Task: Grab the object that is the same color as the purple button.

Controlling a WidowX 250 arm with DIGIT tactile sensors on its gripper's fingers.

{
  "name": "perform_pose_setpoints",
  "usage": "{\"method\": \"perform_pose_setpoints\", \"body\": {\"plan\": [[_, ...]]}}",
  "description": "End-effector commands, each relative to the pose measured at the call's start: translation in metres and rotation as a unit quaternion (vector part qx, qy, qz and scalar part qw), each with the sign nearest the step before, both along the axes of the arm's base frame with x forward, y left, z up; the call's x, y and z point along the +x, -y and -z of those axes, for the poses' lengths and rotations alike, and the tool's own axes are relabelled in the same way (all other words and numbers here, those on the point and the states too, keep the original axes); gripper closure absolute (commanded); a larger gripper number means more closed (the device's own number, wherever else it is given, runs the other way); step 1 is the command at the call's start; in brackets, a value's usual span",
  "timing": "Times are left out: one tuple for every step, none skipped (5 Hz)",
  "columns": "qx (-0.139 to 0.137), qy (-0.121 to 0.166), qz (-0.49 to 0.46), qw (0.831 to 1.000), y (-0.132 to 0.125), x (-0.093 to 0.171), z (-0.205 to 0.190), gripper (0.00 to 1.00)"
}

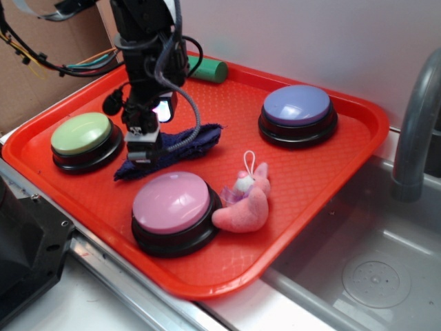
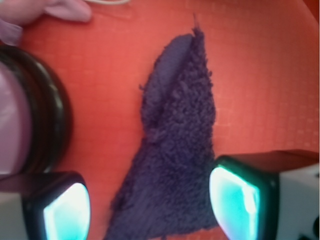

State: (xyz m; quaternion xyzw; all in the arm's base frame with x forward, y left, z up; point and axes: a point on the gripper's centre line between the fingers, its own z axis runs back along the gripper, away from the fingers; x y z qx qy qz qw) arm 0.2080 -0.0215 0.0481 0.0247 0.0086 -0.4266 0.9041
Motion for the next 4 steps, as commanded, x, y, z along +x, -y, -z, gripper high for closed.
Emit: {"method": "perform_pose_setpoints", "body": {"plan": [[0.027, 0.003, -0.017, 0.999, -0.018, 0.0, 0.014, 0.0], [0.018, 0.009, -0.037, 0.999, -0.014, 0.008, 0.023, 0.0], [-0.027, 0.013, -0.065, 0.997, -0.01, 0.014, 0.034, 0.12], [-0.044, 0.018, -0.089, 0.995, -0.008, 0.012, 0.042, 1.0]]}}
